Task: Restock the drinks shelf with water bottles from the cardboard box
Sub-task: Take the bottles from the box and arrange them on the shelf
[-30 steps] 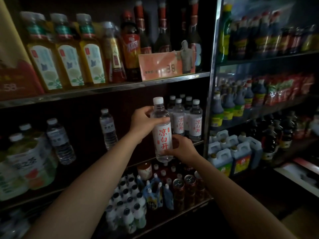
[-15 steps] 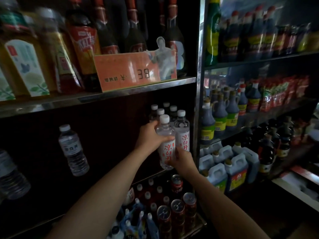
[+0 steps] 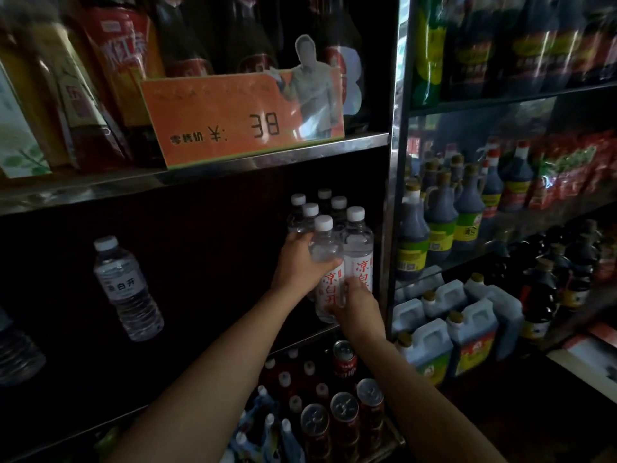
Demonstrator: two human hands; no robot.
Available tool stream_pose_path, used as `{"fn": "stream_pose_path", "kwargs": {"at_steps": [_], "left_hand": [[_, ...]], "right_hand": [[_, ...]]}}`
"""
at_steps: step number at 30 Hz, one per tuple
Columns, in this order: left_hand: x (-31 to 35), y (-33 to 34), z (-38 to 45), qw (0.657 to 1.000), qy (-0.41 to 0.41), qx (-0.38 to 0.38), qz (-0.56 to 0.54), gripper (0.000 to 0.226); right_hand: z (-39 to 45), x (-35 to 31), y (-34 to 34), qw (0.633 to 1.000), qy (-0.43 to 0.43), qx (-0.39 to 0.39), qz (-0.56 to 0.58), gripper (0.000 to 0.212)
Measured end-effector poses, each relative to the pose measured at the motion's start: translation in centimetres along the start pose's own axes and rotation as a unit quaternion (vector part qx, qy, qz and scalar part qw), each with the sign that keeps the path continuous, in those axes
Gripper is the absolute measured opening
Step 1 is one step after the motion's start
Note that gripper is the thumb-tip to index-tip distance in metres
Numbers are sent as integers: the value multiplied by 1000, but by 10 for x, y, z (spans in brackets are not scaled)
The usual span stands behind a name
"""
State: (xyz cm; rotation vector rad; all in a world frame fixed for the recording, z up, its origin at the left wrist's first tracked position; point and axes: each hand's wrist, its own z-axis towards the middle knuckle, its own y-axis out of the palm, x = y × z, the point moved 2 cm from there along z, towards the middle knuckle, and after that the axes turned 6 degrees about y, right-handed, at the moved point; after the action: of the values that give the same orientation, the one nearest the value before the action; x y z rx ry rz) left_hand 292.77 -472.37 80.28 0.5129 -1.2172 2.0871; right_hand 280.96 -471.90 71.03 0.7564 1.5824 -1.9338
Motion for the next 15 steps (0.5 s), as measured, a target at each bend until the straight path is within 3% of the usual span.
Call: {"fn": "stream_pose_path", "kwargs": {"at_steps": [8, 11, 15], "left_hand": [[-3, 5, 4, 1000, 3, 0, 14, 56], [-3, 5, 1, 1000, -22, -8, 7, 62], [-7, -7, -13, 995, -53, -83, -35, 68]], "right_hand": [[-1, -4, -3, 992, -56, -6, -110, 35], [-5, -7, -3, 993, -33, -18, -109, 34], [-12, -14, -5, 998, 14, -19, -58, 27]]}}
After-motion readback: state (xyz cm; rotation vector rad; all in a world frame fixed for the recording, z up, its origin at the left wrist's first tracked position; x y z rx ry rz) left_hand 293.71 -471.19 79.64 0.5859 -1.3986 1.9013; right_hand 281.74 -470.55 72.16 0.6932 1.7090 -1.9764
